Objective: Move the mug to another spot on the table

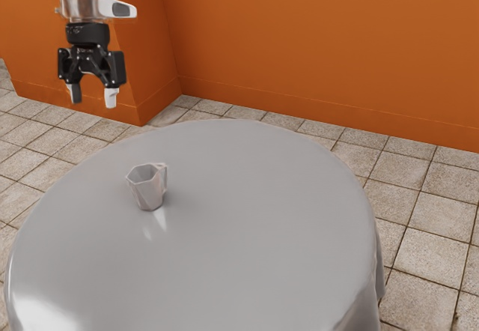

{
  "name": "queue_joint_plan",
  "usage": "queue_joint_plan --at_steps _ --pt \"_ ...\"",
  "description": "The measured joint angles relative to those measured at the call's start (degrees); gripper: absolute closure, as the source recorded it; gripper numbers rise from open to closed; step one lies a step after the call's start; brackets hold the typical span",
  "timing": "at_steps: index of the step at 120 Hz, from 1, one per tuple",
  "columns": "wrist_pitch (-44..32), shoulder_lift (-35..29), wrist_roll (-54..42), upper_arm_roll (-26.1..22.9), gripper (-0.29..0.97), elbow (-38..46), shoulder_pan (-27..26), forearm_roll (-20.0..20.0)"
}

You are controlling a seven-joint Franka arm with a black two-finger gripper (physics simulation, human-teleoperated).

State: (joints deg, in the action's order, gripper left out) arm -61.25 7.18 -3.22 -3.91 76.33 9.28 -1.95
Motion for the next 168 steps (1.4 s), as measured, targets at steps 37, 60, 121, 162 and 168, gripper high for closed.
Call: queue_joint_plan --at_steps 37,60,121,162,168 --pt "-21.8 15.0 -2.7 0.5 0.02 -6.7 -0.1 1.2" --pt "-29.1 27.8 -3.9 -0.3 0.02 -11.6 2.1 4.0" --pt "-34.9 48.4 -6.1 -11.4 0.02 -25.0 7.8 12.7" --pt "-33.9 49.9 -10.9 -12.0 0.03 -25.2 7.9 18.2" --pt "-33.2 50.3 -11.5 -12.0 0.03 -25.2 7.9 18.6"
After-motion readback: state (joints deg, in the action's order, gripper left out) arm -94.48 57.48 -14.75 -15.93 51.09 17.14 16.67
